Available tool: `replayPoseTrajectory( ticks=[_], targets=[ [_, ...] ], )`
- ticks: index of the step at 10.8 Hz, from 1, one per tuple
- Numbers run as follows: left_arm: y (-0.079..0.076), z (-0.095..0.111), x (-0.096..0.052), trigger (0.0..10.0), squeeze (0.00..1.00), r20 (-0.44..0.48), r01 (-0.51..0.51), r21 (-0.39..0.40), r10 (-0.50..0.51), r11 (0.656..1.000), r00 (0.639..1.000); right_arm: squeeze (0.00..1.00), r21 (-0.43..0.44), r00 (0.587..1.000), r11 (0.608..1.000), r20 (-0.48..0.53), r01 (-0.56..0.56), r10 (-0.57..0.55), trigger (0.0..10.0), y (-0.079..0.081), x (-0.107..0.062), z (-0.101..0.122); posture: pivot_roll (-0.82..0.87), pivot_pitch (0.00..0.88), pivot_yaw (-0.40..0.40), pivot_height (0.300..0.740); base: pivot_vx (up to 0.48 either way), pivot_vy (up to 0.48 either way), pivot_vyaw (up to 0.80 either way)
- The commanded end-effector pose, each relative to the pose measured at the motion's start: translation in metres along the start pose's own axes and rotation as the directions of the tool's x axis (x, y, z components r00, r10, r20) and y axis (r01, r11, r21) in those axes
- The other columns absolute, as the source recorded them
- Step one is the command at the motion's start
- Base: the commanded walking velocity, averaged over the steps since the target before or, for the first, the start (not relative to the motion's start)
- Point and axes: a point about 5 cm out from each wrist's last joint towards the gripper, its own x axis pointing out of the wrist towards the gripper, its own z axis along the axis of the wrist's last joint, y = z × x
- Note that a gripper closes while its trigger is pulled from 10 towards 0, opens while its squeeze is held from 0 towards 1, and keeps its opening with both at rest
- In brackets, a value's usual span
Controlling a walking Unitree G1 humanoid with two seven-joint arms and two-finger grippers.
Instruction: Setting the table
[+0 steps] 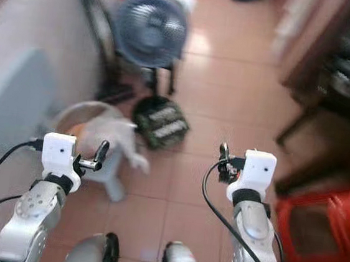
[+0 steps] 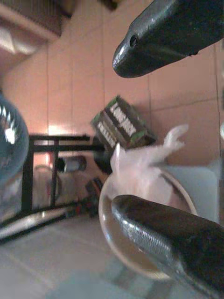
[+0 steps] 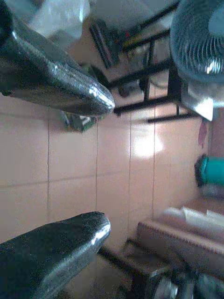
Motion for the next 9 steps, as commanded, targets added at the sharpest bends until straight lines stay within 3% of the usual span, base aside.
replayPoseTrajectory(
  ticks=[1,4,5,7,9],
  targets=[
    [0.001,0.000,-0.002,10.0,0.00,-0.010,-0.008,-0.002,0.008,1.000,1.000,0.00,-0.007,1.000,1.000,-0.007,-0.002,0.002,10.0,-0.001,-0.001,0.001,-0.07,0.232,0.008,0.740,0.000,0.000,-0.80],
    [0.002,0.000,-0.003,10.0,0.00,-0.015,-0.026,-0.010,0.026,1.000,1.000,0.00,-0.006,1.000,1.000,-0.001,-0.021,0.021,10.0,0.001,0.002,0.004,-0.06,0.234,-0.004,0.740,0.000,0.000,-0.75],
    [0.002,-0.001,-0.003,10.0,0.00,-0.021,-0.028,-0.006,0.028,1.000,0.999,0.00,0.000,1.000,1.000,-0.004,-0.020,0.020,10.0,0.001,0.002,0.003,-0.06,0.229,-0.001,0.740,0.000,0.364,-0.51],
    [0.001,-0.005,0.002,10.0,0.00,-0.019,-0.022,0.008,0.022,1.000,1.000,0.00,0.001,1.000,1.000,0.000,-0.023,0.023,10.0,0.003,0.003,-0.002,-0.05,0.182,0.007,0.740,0.000,0.392,0.00],
    [0.002,0.000,0.013,10.0,0.00,0.013,-0.036,0.013,0.036,0.999,0.999,0.00,-0.018,0.998,0.998,0.031,-0.055,0.056,10.0,0.010,0.009,0.000,-0.04,0.124,0.010,0.740,0.000,0.000,0.00]
  ],
)
